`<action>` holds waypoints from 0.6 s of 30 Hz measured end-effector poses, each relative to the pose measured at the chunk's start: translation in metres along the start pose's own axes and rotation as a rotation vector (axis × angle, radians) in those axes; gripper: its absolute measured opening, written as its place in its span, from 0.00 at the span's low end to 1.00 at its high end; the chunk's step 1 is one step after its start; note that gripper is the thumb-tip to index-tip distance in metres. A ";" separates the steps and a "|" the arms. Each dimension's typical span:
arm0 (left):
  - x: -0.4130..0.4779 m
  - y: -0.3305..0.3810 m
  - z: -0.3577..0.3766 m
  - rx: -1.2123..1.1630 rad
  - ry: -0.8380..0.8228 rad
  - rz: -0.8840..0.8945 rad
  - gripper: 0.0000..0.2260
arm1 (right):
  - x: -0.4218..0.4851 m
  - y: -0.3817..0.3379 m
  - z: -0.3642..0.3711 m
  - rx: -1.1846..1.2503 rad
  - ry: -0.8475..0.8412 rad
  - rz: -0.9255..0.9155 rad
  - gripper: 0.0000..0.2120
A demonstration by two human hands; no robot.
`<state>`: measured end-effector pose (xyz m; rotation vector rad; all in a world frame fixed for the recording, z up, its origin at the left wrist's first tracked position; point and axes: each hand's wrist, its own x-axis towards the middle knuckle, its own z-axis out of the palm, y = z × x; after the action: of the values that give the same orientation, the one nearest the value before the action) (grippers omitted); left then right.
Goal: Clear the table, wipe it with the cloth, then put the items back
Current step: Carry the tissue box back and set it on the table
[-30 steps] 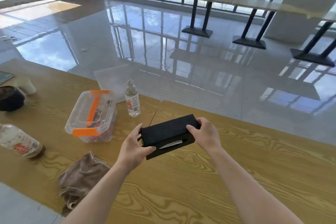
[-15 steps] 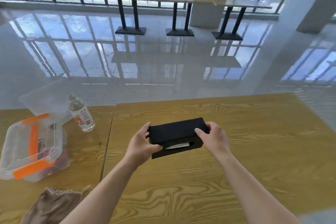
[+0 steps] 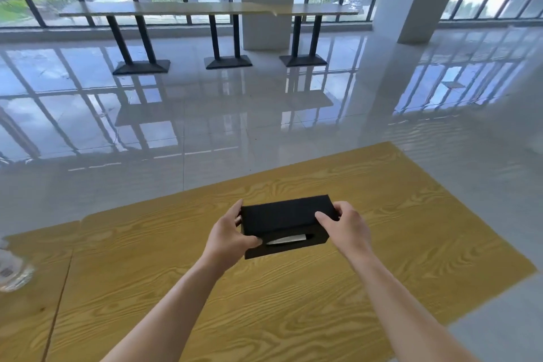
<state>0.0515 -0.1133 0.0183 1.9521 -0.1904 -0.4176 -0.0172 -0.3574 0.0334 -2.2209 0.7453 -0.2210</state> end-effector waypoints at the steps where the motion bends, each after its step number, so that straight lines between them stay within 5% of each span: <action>1: 0.010 0.006 0.013 -0.015 -0.012 -0.001 0.46 | 0.012 0.008 -0.008 -0.004 0.004 0.007 0.16; 18: 0.146 0.092 0.146 -0.035 -0.291 0.032 0.45 | 0.117 0.087 -0.099 -0.049 0.135 0.232 0.14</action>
<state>0.1375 -0.3226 0.0197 1.8455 -0.3983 -0.6792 0.0025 -0.5328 0.0303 -2.1579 1.0842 -0.2413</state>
